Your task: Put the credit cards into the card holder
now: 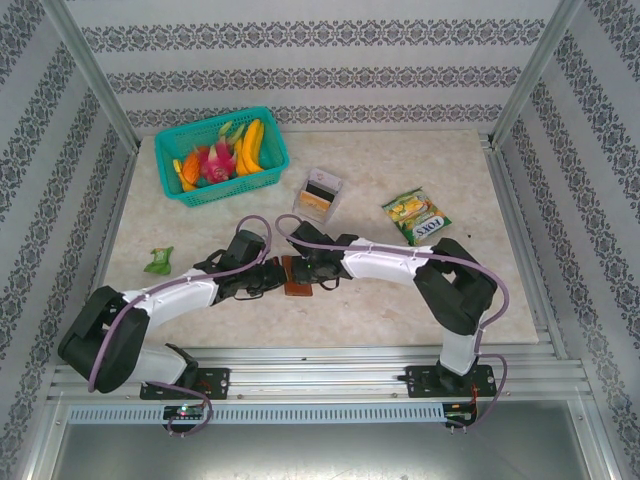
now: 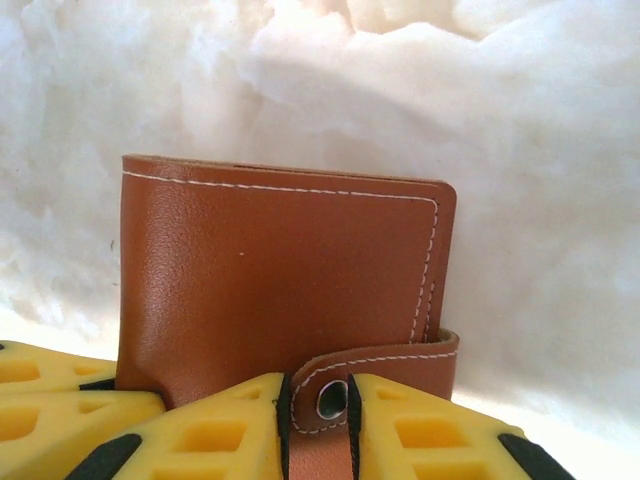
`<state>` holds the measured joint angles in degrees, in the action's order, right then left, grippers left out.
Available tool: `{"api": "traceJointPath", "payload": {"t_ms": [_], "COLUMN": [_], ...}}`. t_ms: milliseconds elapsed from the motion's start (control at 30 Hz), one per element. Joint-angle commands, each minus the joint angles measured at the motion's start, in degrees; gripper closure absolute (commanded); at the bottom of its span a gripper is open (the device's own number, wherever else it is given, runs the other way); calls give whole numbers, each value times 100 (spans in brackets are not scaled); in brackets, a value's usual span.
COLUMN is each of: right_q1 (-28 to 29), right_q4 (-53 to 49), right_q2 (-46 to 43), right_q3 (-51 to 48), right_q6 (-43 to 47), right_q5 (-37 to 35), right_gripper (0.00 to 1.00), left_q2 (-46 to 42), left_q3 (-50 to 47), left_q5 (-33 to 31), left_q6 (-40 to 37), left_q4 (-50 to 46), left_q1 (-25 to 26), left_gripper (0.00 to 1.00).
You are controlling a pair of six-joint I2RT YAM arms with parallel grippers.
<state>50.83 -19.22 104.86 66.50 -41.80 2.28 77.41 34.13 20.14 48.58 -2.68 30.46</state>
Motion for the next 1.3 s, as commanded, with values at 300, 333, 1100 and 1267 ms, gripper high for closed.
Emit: {"api": "traceJointPath", "payload": {"t_ms": [300,333,1100,1267], "right_q1": [-310,-300,-644,-732], "right_q4": [-574,-460,128,116], "right_q2": [-161,-203,-1060,-1676], "right_q3": [-339,-385,-657,-658], "right_q6": [-116,-67,114,273], "right_q5": [-721,-658,325,771], "right_gripper": [81,81,100,99], "left_q2": [-88,-76,100,94], "left_q3": [89,114,505,641], "left_q5": [-139,-128,-488,-562], "left_q6": [-145,-155,-350,-325], "left_q4": [-154,-159,-721,-653], "left_q1": [50,53,49,49], "left_gripper": [100,100,65,49]}}
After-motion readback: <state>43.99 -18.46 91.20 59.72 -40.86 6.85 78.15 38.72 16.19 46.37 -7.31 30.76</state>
